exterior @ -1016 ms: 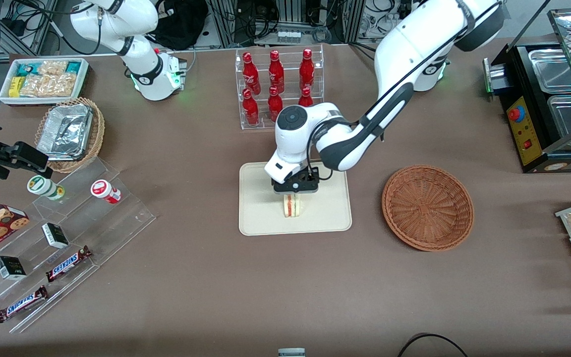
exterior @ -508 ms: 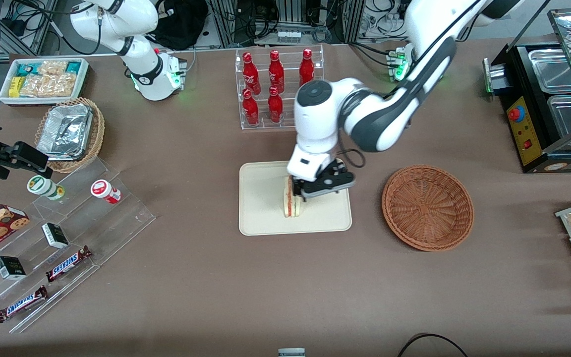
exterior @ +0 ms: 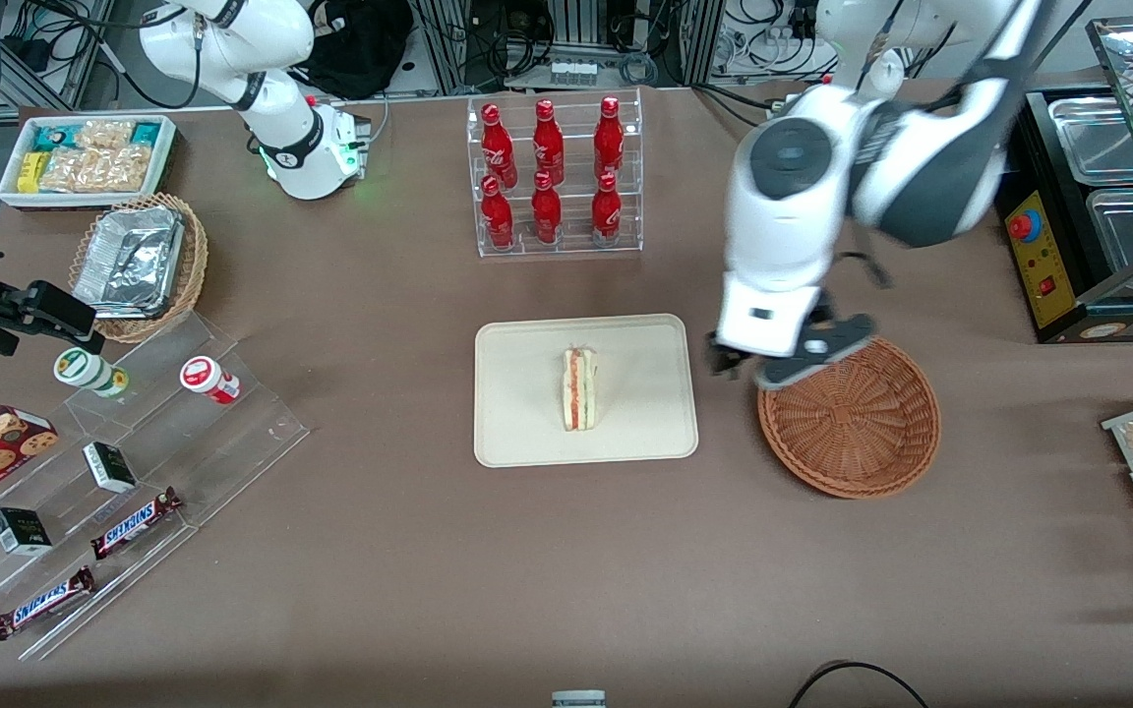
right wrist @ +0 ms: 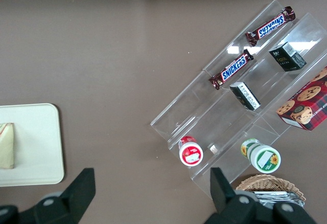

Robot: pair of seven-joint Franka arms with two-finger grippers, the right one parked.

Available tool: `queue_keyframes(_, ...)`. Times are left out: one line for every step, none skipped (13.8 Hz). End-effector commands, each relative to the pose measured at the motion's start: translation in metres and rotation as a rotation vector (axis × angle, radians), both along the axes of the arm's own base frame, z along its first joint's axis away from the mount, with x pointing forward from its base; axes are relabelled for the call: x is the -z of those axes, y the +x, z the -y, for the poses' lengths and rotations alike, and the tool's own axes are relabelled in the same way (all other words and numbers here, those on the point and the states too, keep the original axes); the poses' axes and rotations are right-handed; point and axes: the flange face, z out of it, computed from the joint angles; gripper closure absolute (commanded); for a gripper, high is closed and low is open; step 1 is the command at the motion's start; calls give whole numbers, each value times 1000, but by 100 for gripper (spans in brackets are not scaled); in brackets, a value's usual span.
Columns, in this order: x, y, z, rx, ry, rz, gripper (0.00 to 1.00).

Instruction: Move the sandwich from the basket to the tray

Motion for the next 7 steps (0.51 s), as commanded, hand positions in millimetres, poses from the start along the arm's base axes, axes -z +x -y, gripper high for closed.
queue_keyframes(-28,-10,-45,90,-68,-108,0)
queue_keyframes(-36,-11,-62,104,-66,-124,0)
queue_keyframes(-44,-11,-79,103,-60,-129,0)
queue_keyframes(-52,-14,-93,123,-53,-136,0)
queue_keyframes(-57,-15,-112,148,-47,-159,0)
queue_keyframes(-63,-20,-124,188,-41,-184,0)
queue_keyframes(-70,-19,-150,189,-46,-190,0)
